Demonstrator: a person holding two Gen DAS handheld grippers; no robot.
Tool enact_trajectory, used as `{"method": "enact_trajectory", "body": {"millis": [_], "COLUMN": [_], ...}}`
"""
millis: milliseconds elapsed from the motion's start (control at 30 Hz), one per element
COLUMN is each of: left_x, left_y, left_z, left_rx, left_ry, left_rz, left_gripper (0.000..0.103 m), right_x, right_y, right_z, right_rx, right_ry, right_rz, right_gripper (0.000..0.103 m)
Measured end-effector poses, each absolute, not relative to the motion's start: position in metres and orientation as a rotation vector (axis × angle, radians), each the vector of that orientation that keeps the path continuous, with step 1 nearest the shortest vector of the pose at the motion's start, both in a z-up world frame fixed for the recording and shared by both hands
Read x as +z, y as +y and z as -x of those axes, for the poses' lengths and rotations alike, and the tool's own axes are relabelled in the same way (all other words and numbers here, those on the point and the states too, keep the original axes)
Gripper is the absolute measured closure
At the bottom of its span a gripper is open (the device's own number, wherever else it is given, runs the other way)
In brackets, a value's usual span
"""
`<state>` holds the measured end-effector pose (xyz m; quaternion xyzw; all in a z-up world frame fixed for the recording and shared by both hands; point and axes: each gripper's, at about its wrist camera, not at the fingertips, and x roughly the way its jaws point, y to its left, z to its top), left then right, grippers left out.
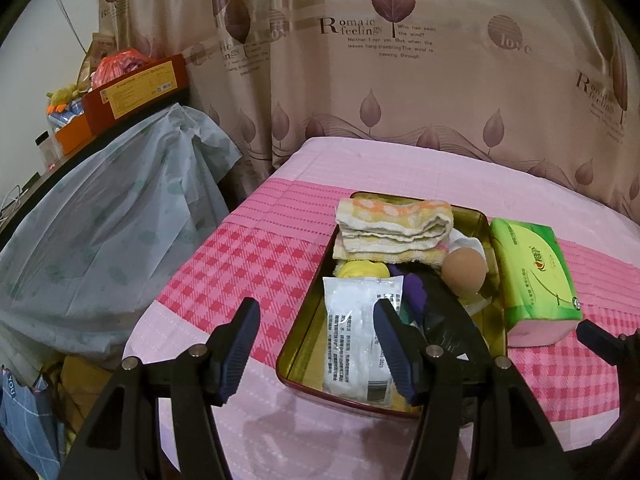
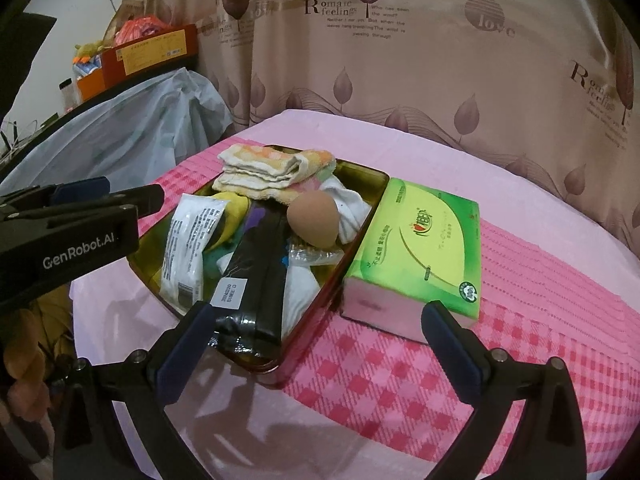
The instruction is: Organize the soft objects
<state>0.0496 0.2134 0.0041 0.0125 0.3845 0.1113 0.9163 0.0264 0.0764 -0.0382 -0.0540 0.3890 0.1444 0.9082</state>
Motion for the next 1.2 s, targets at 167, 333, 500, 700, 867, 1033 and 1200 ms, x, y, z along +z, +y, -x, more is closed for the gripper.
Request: {"method": "enact_trajectory", "body": {"millis": [167, 333, 500, 700, 867, 1033, 1200], "left_x": [0.0039, 0.0034, 0.0029, 0.0030, 0.0030, 0.0030, 0.0028], "left_y": [0.2134, 0.2128, 0.2129, 0.2126, 0.2127, 0.2125, 0.2127], "left_z": [-0.0497, -0.0500, -0.0499, -0.0499, -0.0501, -0.0502, -0.0502], "left_rx": [0.229, 0.228, 0.229, 0.229, 0.227, 0.230, 0.228], "left_ry": [0.791, 0.791, 0.791, 0.791, 0.791, 0.792, 0.792], "left_rz": [-0.026, -0.028, -0.028, -0.029, -0.028, -0.030, -0.030], "left_gripper": [0.043, 0.043, 0.043, 0.043, 0.043, 0.043, 0.043], "right_x": [-0.0390, -0.0390, -0.0399, -0.0418, -0.0427, -0.0433, -0.0439], "right_y": [0.0777, 0.0782, 0.0786, 0.0794, 0.0795, 0.0809, 0.0814], "right_z": [-0.0259, -0.0260, -0.0255, -0.0251, -0.0237, -0.0234, -0.0231], "right_rx": [0.295, 0.293, 0.294, 0.295, 0.296, 0.298, 0.297], "right_ry": [0.806, 0.806, 0.811, 0.819, 0.822, 0.826, 0.827], "right_rz": [0.116, 0.114, 0.114, 0.113, 0.111, 0.111, 0.111], "right_gripper": [0.001, 0.001, 0.001, 0.001, 0.001, 0.001, 0.001]}}
